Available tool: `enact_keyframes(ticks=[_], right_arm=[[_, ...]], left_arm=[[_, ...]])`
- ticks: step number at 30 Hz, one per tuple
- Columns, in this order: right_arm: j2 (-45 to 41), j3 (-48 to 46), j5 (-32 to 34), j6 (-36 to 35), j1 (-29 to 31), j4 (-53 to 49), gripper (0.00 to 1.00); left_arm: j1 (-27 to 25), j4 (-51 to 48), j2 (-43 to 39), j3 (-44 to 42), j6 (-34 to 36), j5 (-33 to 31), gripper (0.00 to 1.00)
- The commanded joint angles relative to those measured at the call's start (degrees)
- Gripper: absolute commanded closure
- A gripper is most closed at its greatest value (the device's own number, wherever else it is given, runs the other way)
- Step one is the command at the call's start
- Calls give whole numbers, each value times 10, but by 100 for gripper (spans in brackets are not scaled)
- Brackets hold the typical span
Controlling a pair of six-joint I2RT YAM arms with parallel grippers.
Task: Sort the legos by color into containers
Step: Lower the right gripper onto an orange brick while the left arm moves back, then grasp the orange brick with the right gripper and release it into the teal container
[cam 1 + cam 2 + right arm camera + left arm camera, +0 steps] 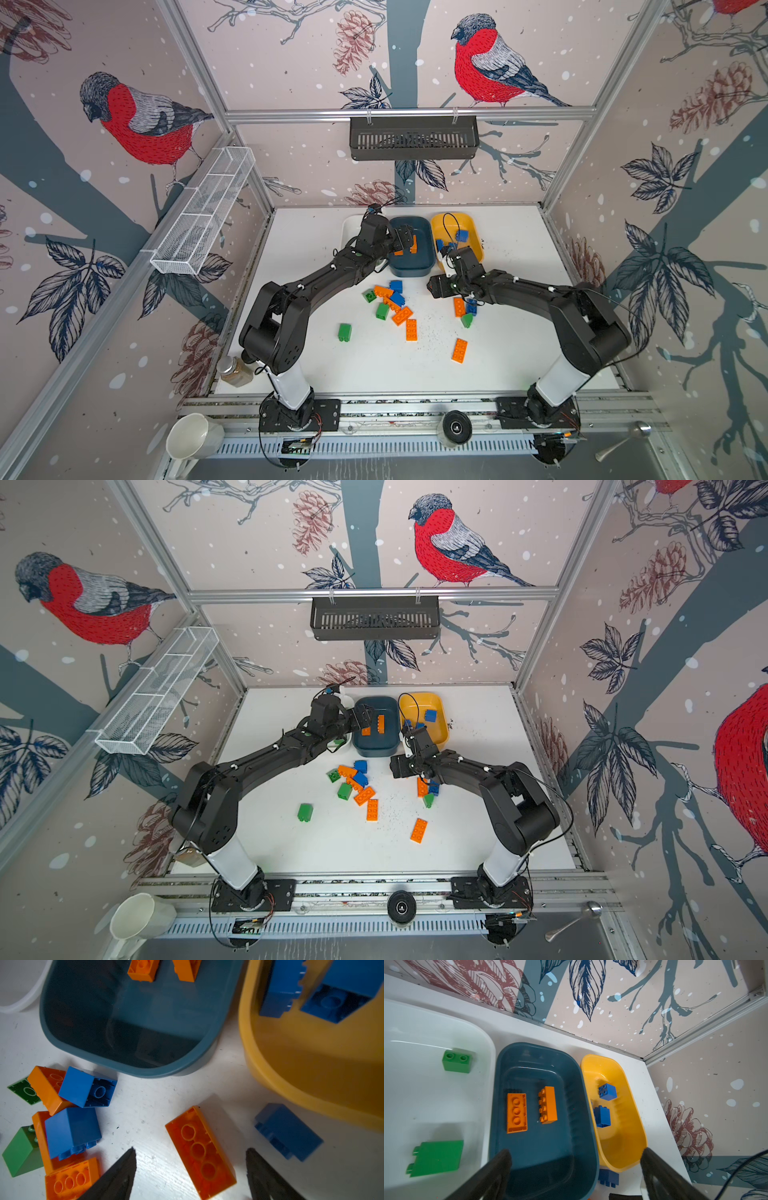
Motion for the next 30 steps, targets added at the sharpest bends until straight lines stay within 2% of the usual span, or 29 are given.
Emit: enact_keyframes(ticks=[1,5,11,18,27,30], right_arm=[[23,19,6,-27,9,-16,18],[55,37,37,-34,20,-33,20],[59,29,53,-32,33,-46,35],[56,26,123,-32,46,-63,53],[28,9,150,-35,53,-45,70],[12,1,152,-37,56,-30,72]], left_arm=[[4,19,-7,-4,-9,-2,3],[6,17,-6,-4,-11,-2,3],[10,2,-12,-12,-9,-13,3],[13,-9,-20,-22,-9,-20,3],[15,-18,-25,-22,-4,-32,3],[15,-17,-27,-23,-5,-32,3]])
